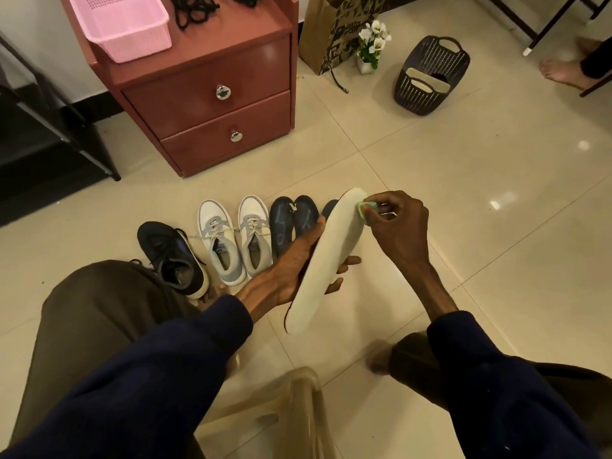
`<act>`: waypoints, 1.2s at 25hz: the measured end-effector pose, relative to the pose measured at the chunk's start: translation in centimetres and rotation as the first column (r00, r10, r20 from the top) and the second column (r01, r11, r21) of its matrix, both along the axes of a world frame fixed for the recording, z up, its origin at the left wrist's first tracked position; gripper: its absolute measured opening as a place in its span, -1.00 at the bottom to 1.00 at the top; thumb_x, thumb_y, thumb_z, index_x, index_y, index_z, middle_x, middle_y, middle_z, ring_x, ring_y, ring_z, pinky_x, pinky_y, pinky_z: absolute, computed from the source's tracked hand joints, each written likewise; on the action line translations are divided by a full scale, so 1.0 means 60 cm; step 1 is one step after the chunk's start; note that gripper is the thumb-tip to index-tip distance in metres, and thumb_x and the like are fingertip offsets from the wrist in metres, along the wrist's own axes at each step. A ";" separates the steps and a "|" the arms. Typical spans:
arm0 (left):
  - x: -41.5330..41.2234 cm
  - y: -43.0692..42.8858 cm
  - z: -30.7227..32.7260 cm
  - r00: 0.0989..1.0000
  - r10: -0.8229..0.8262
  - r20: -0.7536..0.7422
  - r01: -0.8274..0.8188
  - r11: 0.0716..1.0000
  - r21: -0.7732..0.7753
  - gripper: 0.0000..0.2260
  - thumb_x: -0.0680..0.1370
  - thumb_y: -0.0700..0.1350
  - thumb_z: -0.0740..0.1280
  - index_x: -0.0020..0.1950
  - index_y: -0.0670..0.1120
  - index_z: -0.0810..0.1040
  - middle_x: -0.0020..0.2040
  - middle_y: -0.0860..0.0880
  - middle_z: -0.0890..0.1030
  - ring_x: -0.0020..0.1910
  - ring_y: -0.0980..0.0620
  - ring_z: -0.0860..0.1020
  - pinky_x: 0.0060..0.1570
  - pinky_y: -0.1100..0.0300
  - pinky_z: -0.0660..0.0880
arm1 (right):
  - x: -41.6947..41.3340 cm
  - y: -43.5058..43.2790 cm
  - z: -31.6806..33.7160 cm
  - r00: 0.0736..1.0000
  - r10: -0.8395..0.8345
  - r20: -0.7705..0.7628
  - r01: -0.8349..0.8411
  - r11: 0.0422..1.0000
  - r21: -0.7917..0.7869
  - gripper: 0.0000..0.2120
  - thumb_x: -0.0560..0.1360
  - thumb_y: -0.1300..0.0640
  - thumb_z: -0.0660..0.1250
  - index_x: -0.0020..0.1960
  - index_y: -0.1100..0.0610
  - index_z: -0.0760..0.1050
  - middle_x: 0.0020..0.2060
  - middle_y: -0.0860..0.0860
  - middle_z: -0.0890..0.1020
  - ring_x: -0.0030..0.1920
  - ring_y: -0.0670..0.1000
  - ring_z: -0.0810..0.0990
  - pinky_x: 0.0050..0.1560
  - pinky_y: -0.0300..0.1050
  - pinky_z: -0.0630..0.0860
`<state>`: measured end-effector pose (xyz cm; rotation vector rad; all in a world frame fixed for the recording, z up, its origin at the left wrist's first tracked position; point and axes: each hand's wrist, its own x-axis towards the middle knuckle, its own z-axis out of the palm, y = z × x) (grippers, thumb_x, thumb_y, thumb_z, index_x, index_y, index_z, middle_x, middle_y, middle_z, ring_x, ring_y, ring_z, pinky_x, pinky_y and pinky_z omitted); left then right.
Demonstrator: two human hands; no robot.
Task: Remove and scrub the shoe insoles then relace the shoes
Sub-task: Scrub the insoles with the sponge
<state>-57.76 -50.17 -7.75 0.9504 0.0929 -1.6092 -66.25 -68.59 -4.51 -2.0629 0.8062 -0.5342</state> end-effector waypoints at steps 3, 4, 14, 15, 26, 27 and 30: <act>0.005 -0.051 -0.034 0.996 0.089 0.000 -0.088 0.991 0.104 -0.23 0.47 0.32 0.45 0.47 -0.20 0.47 0.19 -0.20 0.63 -0.01 -0.02 0.55 -0.06 0.07 0.57 | 0.006 -0.024 -0.049 0.991 -0.137 0.006 0.135 0.983 0.123 -0.92 0.46 0.18 0.52 -0.05 0.12 0.70 -0.16 -0.04 0.72 -0.22 -0.04 0.69 -0.15 -0.11 0.67; 0.003 -0.071 -0.049 0.992 0.129 0.003 -0.129 0.984 0.122 -0.35 0.53 0.22 0.44 0.45 -0.18 0.49 0.16 -0.20 0.62 -0.06 -0.01 0.56 -0.09 0.09 0.56 | 0.003 -0.032 -0.068 0.984 -0.176 -0.004 0.174 0.972 0.155 -0.93 0.46 0.18 0.53 -0.05 0.13 0.71 -0.18 -0.04 0.72 -0.23 -0.04 0.69 -0.16 -0.14 0.67; -0.017 -0.234 -0.304 0.833 0.032 0.553 -0.225 0.932 0.285 -0.47 0.58 -0.46 0.31 0.46 -0.01 0.52 -0.01 -0.08 0.61 -0.11 0.06 0.63 -0.27 0.32 0.59 | -0.079 -0.120 -0.306 0.851 -0.504 -0.149 0.521 0.844 0.124 -0.84 0.52 0.10 0.50 0.06 0.13 0.70 -0.09 -0.06 0.72 -0.14 -0.10 0.69 -0.02 -0.35 0.62; -0.020 -0.247 -0.340 0.812 0.027 0.583 -0.252 0.917 0.309 -0.48 0.56 -0.46 0.35 0.44 -0.02 0.55 0.01 -0.09 0.61 -0.05 0.03 0.64 -0.22 0.29 0.62 | -0.085 -0.123 -0.327 0.848 -0.506 -0.157 0.525 0.841 0.127 -0.84 0.52 0.10 0.50 0.06 0.14 0.70 -0.08 -0.05 0.72 -0.13 -0.10 0.70 -0.02 -0.38 0.61; -0.008 -0.317 -0.546 0.698 -0.075 0.712 -0.303 0.870 0.389 -0.59 0.54 -0.47 0.37 0.31 -0.12 0.64 0.26 -0.10 0.62 0.14 0.01 0.62 -0.07 0.42 0.59 | -0.098 -0.085 -0.475 0.875 -0.427 -0.227 0.472 0.857 0.207 -0.81 0.51 0.09 0.51 0.06 0.17 0.69 -0.08 0.01 0.73 -0.13 -0.10 0.69 -0.06 -0.42 0.59; -0.005 -0.311 -0.550 0.665 -0.072 0.744 -0.336 0.861 0.383 -0.63 0.55 -0.47 0.36 0.27 -0.14 0.66 0.22 -0.10 0.64 0.09 0.03 0.63 -0.07 0.41 0.59 | -0.097 -0.081 -0.477 0.877 -0.421 -0.232 0.468 0.860 0.205 -0.79 0.51 0.07 0.51 0.07 0.17 0.69 -0.07 0.02 0.73 -0.12 -0.08 0.70 -0.03 -0.38 0.61; 0.002 -0.273 -0.551 0.535 -0.087 0.841 -0.511 0.759 0.403 -0.75 0.52 -0.41 0.42 0.13 -0.17 0.67 0.08 -0.08 0.67 -0.02 0.09 0.63 0.04 0.18 0.66 | -0.092 -0.071 -0.480 0.882 -0.411 -0.229 0.459 0.858 0.229 -0.74 0.51 0.03 0.51 0.09 0.17 0.68 -0.05 0.03 0.73 -0.09 -0.05 0.70 0.00 -0.20 0.65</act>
